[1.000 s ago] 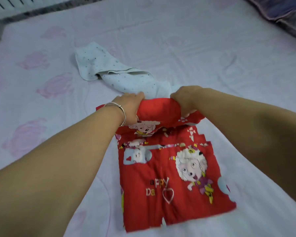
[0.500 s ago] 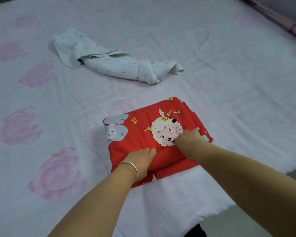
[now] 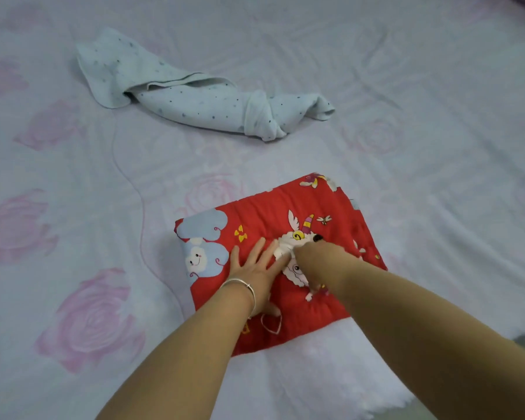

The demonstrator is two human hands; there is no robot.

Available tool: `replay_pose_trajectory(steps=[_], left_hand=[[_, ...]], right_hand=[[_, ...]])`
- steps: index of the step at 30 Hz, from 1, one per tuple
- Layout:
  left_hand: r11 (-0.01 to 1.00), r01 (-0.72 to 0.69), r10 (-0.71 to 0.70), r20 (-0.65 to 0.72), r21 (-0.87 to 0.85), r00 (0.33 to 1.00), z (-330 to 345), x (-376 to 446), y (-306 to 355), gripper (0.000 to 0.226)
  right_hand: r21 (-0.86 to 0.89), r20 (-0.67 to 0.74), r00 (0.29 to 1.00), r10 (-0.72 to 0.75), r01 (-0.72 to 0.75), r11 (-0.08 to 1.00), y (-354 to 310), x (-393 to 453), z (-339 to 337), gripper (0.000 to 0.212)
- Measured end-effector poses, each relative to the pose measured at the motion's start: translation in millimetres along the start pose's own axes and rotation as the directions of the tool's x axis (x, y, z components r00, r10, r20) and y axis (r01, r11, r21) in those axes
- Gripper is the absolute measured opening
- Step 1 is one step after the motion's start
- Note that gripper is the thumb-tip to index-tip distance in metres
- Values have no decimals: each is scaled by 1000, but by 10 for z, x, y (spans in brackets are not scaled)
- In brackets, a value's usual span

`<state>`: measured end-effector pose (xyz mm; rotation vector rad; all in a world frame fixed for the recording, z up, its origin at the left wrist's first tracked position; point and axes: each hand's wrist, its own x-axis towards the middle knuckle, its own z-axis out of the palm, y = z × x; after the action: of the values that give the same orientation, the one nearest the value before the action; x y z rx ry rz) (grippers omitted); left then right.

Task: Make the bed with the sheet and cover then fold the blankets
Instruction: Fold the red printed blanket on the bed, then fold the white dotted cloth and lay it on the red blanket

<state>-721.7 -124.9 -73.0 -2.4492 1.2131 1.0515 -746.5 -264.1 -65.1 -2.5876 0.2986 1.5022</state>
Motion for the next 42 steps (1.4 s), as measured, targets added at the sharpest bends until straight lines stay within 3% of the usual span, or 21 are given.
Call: replay_pose_trajectory(steps=[3,6,8,11,14,16,20,23,26,28,29,31,33,34,36,38,40,42], left_hand=[[989,40,-65,-178,-142,982,-110,102,-122,82],[959,181,-246,-328,-217,912,-392,257,-346,78],[954,249,-285,-246,-165,926,-595,443,-480,90],[956,272,-273,4,-112,962,-813,622,-564,108],[941,293,-270,144,-168,952,-937,853,-686,113],[924,289,-251,174,-250,952,-969,991,-744,107],[858,223,-124,234,-463,964,-975,1172,-897,70],[755,253,-245,98,-605,965,-1085,1306,-1069,59],[643,170,-407,-145,-747,902,-1216,1493,-1233,49],[524,102,-471,-188,-846,862,-1284,1626,-1324,47],[433,75,-503,-172,-898,847,-1311,1690,-1362,47],[209,-7,-580,-130,-978,804,-1360,1803,-1463,54],[7,-87,-673,-69,-996,736,-1414,1874,-1563,76],[-34,-115,-728,-54,-993,684,-1419,1896,-1631,84],[-15,-131,-829,-61,-991,556,-1481,1889,-1751,78],[139,-37,-869,-140,-990,474,-1506,1869,-1883,77],[396,126,-809,-280,-910,518,-1525,1859,-1929,82],[520,180,-718,-314,-835,621,-1531,1909,-1940,83]], right_hand=[[-73,-56,996,-70,66,995,59,78,-122,42],[33,-262,962,-78,90,995,172,169,-604,32],[54,-411,909,-71,103,993,223,320,-887,33],[53,-537,841,-63,108,993,303,491,-1046,35],[67,-559,829,-35,87,994,432,744,-1164,41],[95,-566,824,-22,92,991,496,919,-1246,46],[177,-627,778,28,108,978,524,1177,-1514,63],[262,-664,743,89,120,957,463,1393,-1784,84],[279,-664,731,158,46,959,400,1647,-2033,99],[273,-669,713,207,-23,962,390,1804,-2176,88],[247,-698,686,205,-37,968,394,1843,-2244,71],[143,-762,641,95,23,990,353,1865,-2349,41],[-49,-747,644,-168,199,979,245,1794,-2336,37],[-159,-699,640,-320,297,942,170,1726,-2257,36],[-381,-573,607,-551,398,834,26,1599,-2081,34],[-571,-426,607,-671,394,720,-144,1504,-1965,29],[-564,-316,652,-689,455,689,-291,1459,-1970,25],[-276,-357,691,-628,564,778,-413,1455,-2073,28]])
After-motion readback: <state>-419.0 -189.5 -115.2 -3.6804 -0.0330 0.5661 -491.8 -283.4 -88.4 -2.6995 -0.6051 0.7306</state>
